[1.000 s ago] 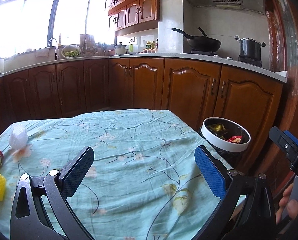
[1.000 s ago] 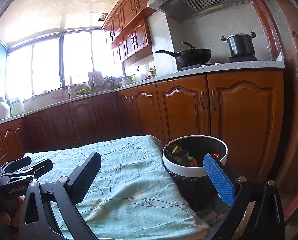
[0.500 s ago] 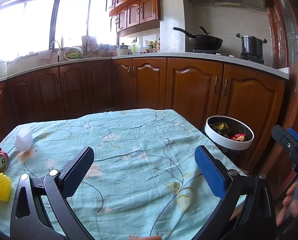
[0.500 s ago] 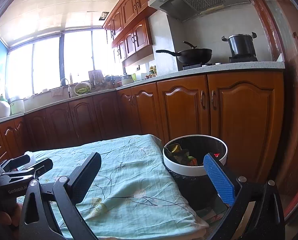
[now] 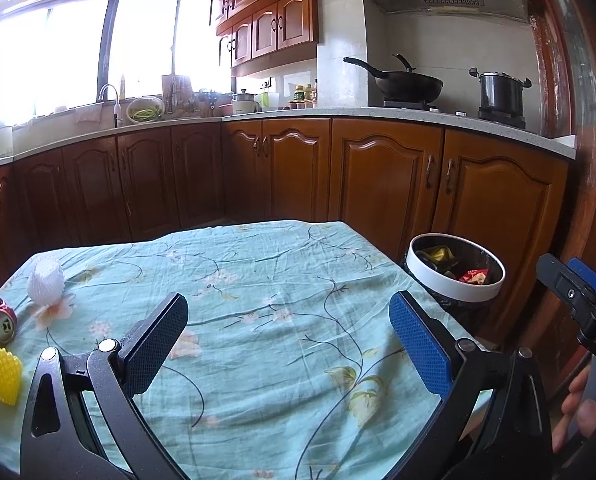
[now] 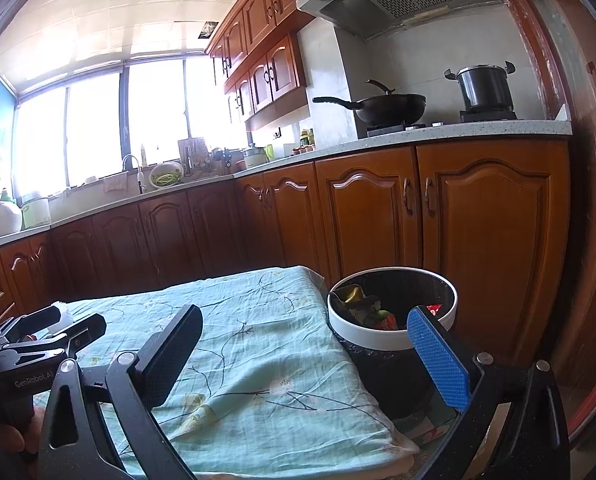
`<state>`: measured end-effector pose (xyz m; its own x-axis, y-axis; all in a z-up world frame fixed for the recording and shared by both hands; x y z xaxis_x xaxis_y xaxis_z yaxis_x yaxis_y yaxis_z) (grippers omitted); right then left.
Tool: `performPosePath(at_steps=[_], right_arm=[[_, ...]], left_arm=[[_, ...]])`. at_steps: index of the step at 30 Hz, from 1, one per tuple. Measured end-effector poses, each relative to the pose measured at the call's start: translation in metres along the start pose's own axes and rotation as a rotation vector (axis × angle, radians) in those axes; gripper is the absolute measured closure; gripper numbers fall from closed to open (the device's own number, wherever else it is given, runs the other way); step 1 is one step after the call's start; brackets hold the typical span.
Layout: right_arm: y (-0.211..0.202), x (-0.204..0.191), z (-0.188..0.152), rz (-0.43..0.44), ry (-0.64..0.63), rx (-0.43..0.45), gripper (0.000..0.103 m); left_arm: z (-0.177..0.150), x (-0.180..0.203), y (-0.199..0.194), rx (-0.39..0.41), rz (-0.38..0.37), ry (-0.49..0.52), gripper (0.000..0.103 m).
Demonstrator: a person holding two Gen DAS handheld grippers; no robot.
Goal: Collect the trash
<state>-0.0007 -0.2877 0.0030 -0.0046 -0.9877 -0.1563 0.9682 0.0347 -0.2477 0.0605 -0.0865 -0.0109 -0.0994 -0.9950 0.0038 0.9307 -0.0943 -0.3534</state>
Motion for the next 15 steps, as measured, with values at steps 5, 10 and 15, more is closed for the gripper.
performPosePath(at_steps=[5,10,15], right_arm=[[0.0001,0.0005,-0.0006,0.003,0.005,-0.001,0.0],[0.0018,0.0,-0.0009,0.006,0.005,-0.007,0.0],[0.0025,-0.0002,-0.0009,0.006,0.006,-0.011,0.0]], left_arm=[[0.0001,0.0004,-0.0003,-0.002,0.0,-0.003,0.0],[0.0002,0.0015,-0.0001,-0.004,-0.001,0.0,0.0],[0.0001,0.0022,-0.0002,-0.004,0.001,0.0,0.0]])
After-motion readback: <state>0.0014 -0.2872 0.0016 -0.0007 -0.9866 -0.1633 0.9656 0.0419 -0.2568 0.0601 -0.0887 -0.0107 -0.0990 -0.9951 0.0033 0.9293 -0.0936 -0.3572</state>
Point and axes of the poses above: each gripper's, at about its wrist camera, not at the fingertips, and y roughly the way its jaws point, x to its right, z to its top, the point moved 7 cm from there along y, roughly the way its jaws point, and after that the axes turned 1 degree about y, right-handed, at the moved point
